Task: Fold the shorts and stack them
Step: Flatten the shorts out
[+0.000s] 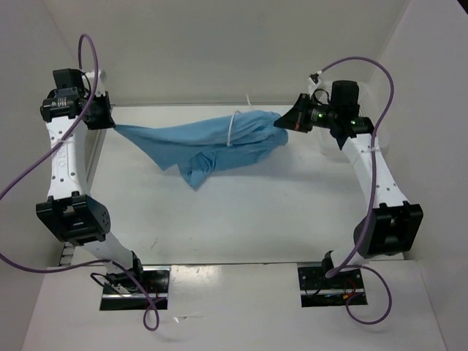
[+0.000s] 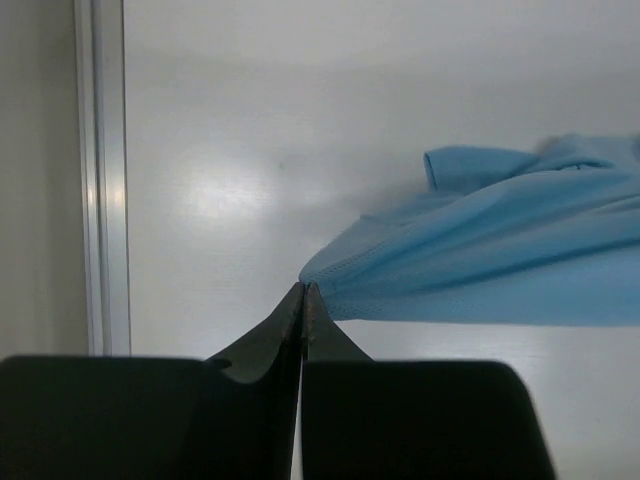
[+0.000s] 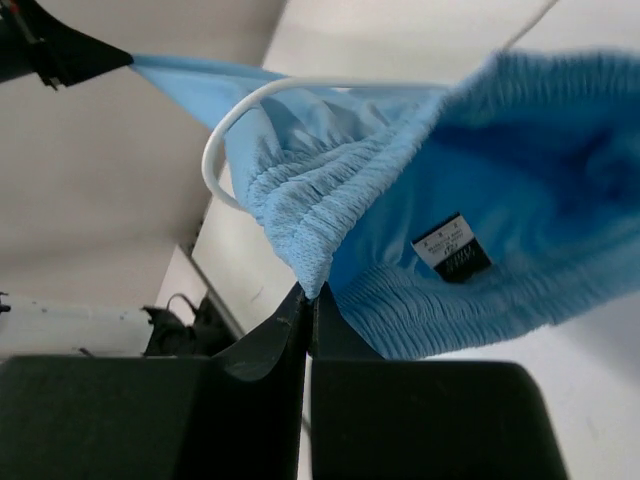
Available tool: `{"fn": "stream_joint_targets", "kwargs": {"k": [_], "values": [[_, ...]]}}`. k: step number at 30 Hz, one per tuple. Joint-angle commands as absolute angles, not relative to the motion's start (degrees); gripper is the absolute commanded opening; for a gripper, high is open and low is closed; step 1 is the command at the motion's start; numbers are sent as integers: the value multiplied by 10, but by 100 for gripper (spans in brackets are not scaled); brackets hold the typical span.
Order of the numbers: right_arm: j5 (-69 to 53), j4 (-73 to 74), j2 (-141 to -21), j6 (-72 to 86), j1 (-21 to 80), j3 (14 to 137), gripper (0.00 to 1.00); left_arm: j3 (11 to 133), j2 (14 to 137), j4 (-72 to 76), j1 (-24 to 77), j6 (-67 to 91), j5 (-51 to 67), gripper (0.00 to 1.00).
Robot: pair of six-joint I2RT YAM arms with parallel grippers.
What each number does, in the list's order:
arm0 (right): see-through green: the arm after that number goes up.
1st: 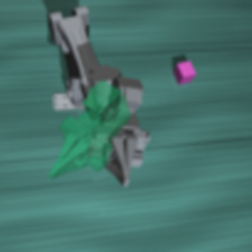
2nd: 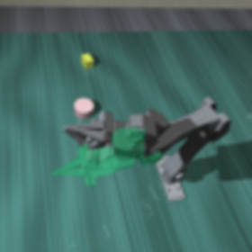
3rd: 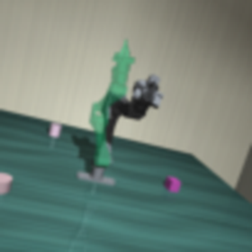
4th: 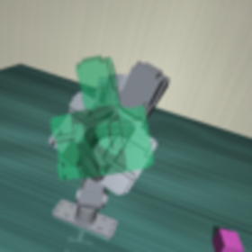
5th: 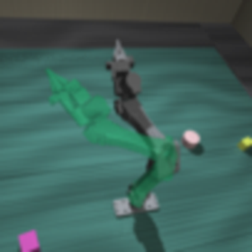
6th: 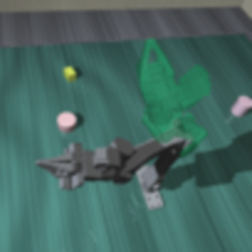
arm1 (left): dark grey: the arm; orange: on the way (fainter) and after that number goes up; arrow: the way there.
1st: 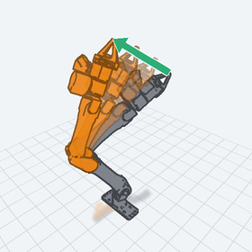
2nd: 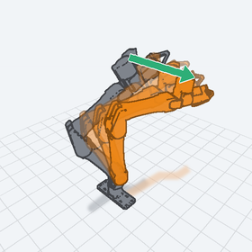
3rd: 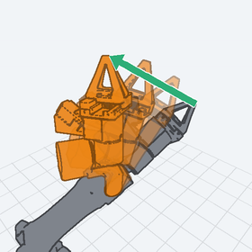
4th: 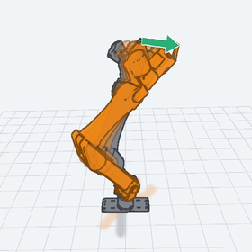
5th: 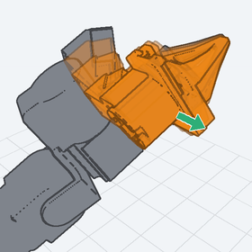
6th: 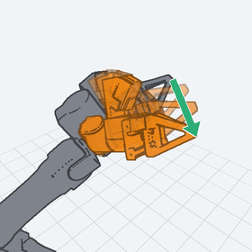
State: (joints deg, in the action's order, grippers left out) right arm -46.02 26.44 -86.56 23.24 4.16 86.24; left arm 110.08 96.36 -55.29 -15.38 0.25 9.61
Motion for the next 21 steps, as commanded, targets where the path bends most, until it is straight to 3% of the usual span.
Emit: {"fn": "stream_joint_targets", "kwargs": {"k": [1,16,21], "values": [[-473,265,-850,243,36,786,0,1044,925,-573,-160,0,69,0],[-463,291,-831,211,41,603,0,911,932,-535,-125,0,103,0],[-463,243,-862,234,41,615,0,957,1051,-510,-83,0,123,0]]}}
